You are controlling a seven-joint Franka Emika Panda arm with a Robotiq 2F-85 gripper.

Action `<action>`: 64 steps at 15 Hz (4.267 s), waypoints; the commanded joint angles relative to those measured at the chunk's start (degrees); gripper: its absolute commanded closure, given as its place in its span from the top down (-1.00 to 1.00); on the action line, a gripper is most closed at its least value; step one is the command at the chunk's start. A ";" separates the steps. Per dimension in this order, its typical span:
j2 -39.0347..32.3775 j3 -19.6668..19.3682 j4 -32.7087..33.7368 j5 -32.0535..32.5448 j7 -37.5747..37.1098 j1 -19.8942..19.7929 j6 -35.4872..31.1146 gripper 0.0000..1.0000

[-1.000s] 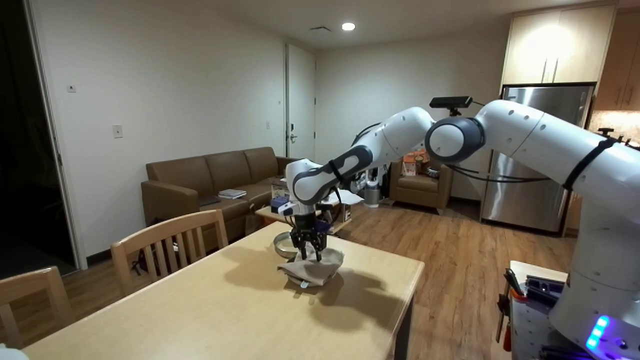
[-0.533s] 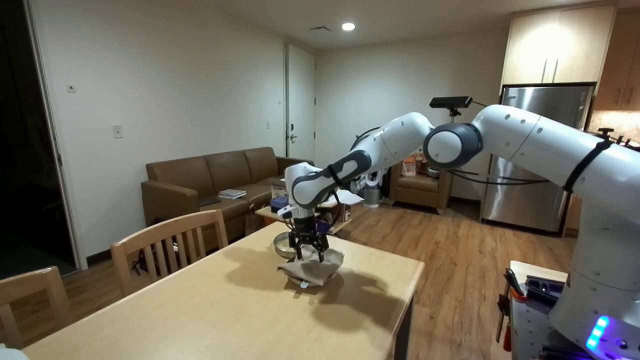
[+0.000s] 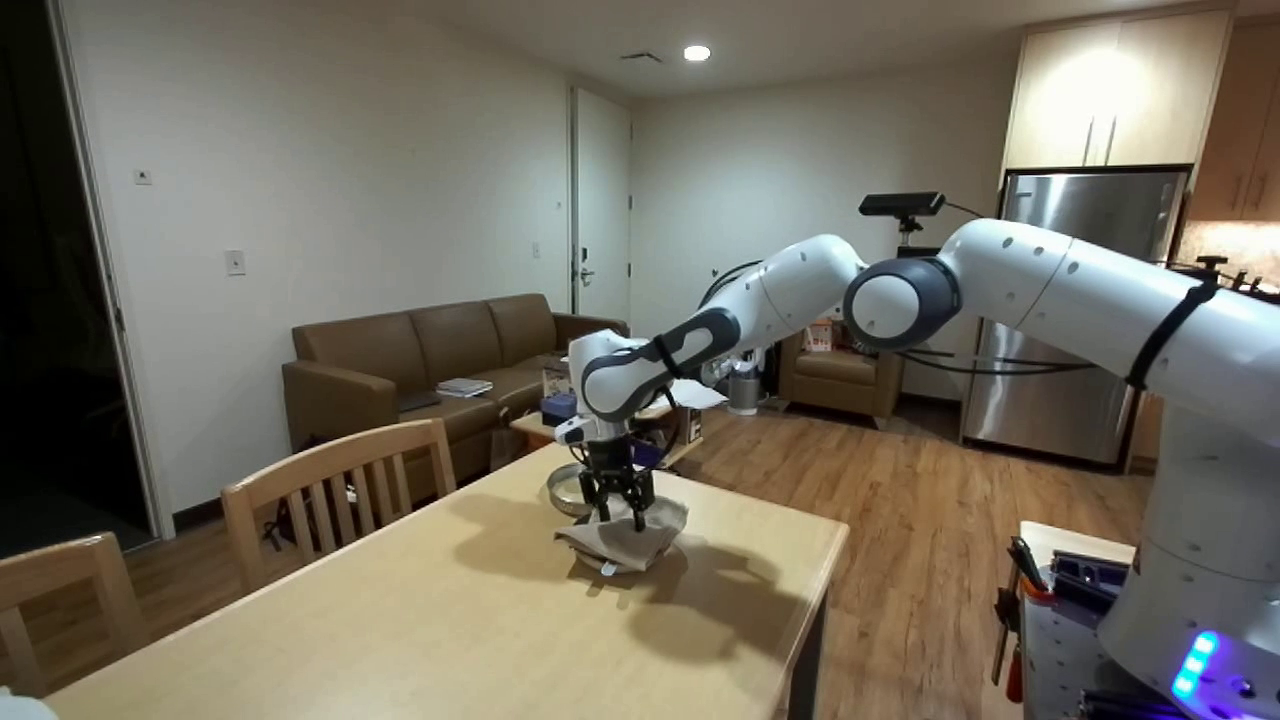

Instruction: Use the towel to wipe the table

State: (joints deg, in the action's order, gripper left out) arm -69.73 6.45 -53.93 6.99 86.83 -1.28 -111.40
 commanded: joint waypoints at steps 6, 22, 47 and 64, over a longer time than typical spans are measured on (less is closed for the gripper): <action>0.24 0.01 4.54 -0.45 -2.07 0.67 4.04 -0.72; -2.84 -0.33 7.97 -1.30 -2.76 0.76 6.04 0.72; 8.03 2.81 6.83 -0.57 -3.12 3.79 5.77 -0.97; -2.63 3.84 17.57 0.48 8.75 13.96 13.41 -0.97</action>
State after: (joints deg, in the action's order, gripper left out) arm -70.57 11.63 -42.80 7.02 92.80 10.14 -102.87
